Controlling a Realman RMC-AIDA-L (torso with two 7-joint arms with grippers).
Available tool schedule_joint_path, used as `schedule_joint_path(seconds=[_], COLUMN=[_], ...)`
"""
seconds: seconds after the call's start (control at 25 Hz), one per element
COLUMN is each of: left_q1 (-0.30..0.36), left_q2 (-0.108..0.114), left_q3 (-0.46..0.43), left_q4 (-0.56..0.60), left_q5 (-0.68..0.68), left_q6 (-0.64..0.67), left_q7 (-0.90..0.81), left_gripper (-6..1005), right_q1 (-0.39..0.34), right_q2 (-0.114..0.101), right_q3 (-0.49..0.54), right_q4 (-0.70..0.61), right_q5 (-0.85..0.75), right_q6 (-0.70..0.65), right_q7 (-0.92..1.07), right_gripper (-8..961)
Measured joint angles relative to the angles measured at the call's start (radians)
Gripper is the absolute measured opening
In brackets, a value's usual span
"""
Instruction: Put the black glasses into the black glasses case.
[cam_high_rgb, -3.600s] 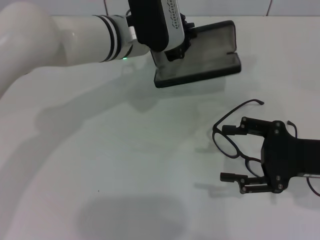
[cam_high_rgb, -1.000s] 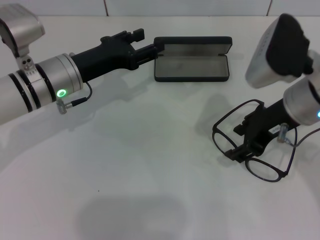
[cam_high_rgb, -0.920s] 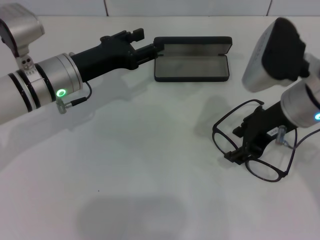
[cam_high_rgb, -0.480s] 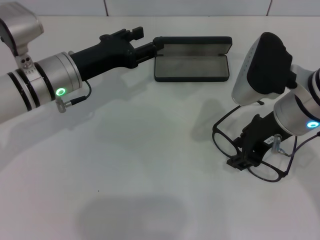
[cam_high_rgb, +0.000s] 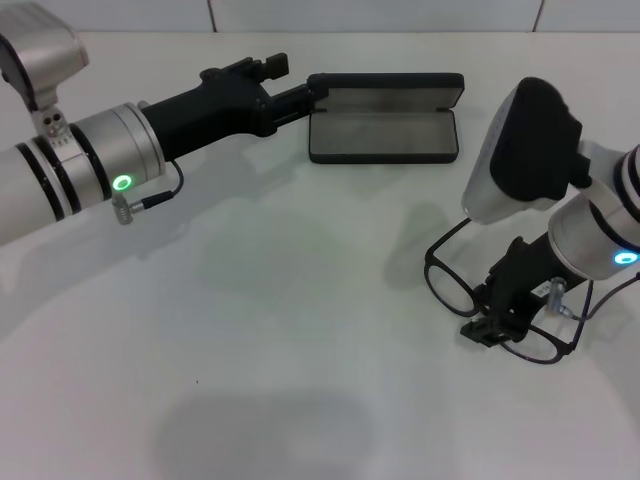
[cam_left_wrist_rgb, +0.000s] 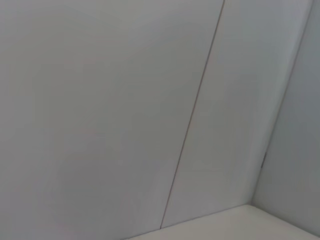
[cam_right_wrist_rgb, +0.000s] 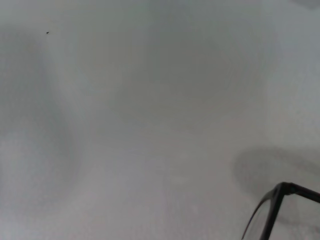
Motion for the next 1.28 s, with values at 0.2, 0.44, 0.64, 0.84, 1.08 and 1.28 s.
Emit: schedule_joint_path(seconds=[0.2,0.44,0.64,0.84,1.08,1.28], left_q1=[-0.003,-0.003,-0.003,-0.003,0.0,-0.03], left_q2=[0.0,0.0,-0.001,-0.002,0.035,0.083], left_q3=[0.0,0.0,0.0,0.0,0.0,0.0], left_q4=[0.001,0.001,-0.001,-0.003,0.005,0.002], left_q5=[0.0,-0.001,-0.005,-0.007,-0.008,-0.018], left_q6=[0.0,-0.001,-0.002,-0.001,0.157,0.353], left_q7=[0.0,0.003,0.013,0.011,-0.106,-0.198], left_gripper=[699,699,699,698,698,698], right_q1=[0.003,0.002,-0.007,-0.024,-0.124,-0.287], right_q2=[-0.003,-0.002,-0.002,-0.006,-0.004,0.002], right_q3=[-0.035,-0.038,-0.038,-0.024,0.131,0.297], right_q4=[-0.01,-0.023,-0.05,-0.091,-0.192,-0.169], right_q5=[-0.007,-0.031,-0.04,-0.041,0.031,0.345], right_q6=[-0.009,-0.03,-0.023,-0.035,-0.043,-0.006], right_q7=[0.0,0.0,-0.003,-0.008,-0.153,-0.622], right_gripper=[455,238,107,103,99,99])
